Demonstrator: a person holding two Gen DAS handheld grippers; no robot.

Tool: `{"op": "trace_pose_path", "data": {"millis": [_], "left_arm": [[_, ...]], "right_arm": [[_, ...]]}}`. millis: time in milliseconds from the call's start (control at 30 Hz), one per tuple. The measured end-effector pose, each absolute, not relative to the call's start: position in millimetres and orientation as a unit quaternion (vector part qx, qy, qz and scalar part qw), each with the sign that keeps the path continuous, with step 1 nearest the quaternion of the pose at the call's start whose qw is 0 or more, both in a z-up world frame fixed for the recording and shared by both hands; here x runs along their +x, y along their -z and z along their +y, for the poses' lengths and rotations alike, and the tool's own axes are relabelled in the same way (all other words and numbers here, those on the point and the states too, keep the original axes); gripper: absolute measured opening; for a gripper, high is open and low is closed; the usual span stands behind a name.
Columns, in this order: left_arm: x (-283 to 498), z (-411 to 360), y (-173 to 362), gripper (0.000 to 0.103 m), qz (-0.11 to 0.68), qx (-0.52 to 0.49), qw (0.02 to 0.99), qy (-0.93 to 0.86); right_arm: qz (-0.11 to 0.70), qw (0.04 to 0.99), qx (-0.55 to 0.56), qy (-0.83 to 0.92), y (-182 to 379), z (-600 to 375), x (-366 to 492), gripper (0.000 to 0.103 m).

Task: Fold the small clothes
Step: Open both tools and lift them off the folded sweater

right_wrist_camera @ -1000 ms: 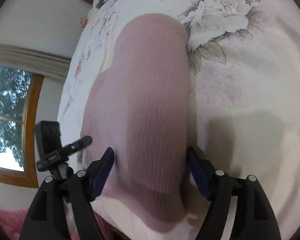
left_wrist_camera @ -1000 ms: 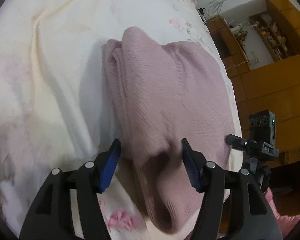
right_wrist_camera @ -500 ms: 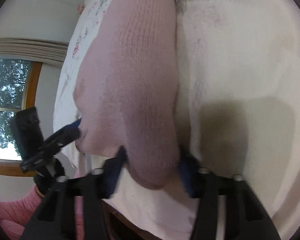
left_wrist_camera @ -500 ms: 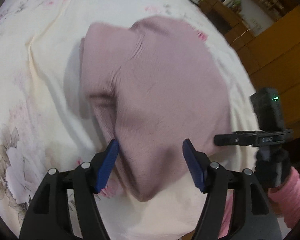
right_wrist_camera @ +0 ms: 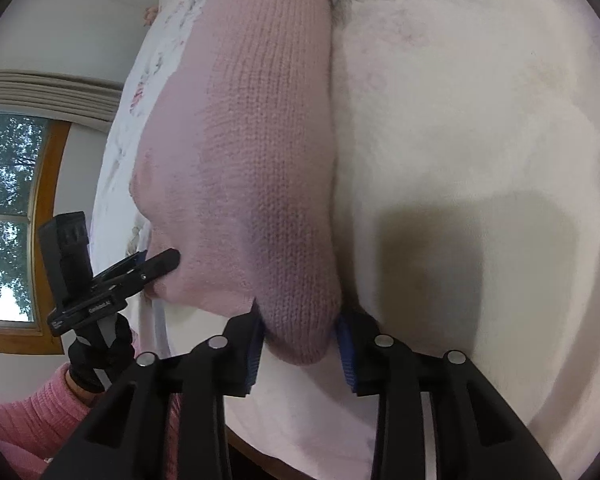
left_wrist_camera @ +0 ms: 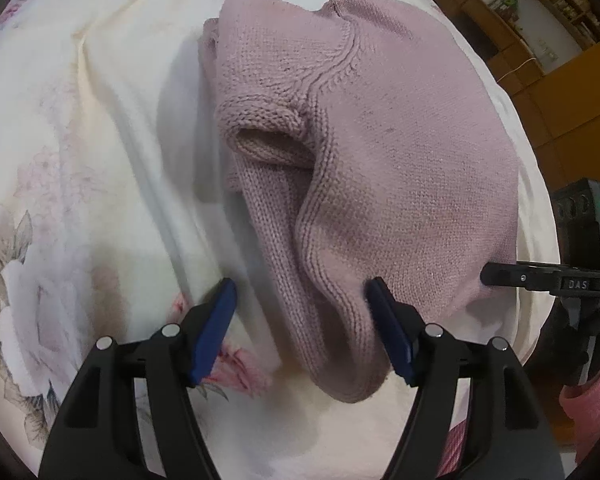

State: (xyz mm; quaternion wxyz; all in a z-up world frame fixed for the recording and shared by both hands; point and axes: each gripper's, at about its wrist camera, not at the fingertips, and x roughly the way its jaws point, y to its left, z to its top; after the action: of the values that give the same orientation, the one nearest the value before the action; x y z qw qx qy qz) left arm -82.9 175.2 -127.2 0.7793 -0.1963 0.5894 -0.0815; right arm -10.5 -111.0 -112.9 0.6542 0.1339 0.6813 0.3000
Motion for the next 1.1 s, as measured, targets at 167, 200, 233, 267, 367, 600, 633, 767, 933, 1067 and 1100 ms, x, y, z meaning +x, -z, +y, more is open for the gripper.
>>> {"op": "trace_pose_path", "data": {"millis": [167,200,233,267,367,600,633,767,933,1067,1100], "left_arm": [[-93,176,104,0.067,0.590,-0.180,0.785,0.060],[-95,176,101,0.068,0.590,-0.179,0.785,0.058],[-98,177,97,0.068,0.590,-0.178,0.785,0.055],[-102,176,91,0.069,0.590,-0.175,0.787,0.048],[-109,169,78,0.072,0.589,-0.165,0.790,0.036],[-133,158,49,0.077,0.588,-0.157,0.794,0.001],[-135,158,44,0.077,0.588,-0.153,0.794,-0.005],[-148,155,28,0.080,0.579,-0.152,0.801,-0.021],[-164,145,9,0.083,0.569,-0.131,0.811,-0.039],[-172,139,-1,0.086,0.564,-0.125,0.815,-0.048],[-173,138,-3,0.086,0.565,-0.120,0.815,-0.055]], "right_arm": [[0.663,0.696,0.076,-0.265,85,-115,-23,0.071],[0.658,0.706,0.060,-0.255,80,-110,-27,0.079],[0.653,0.715,0.045,-0.246,75,-110,-30,0.080],[0.647,0.723,0.032,-0.240,68,-108,-34,0.080],[0.637,0.737,0.008,-0.224,53,-107,-45,0.086],[0.616,0.764,-0.029,-0.189,26,-105,-71,0.090],[0.613,0.767,-0.031,-0.185,23,-109,-73,0.090],[0.604,0.778,-0.042,-0.167,9,-109,-85,0.091],[0.596,0.787,-0.040,-0.155,-9,-111,-95,0.092],[0.577,0.801,-0.057,-0.149,-30,-105,-108,0.096],[0.574,0.803,-0.058,-0.151,-34,-104,-111,0.096]]}}
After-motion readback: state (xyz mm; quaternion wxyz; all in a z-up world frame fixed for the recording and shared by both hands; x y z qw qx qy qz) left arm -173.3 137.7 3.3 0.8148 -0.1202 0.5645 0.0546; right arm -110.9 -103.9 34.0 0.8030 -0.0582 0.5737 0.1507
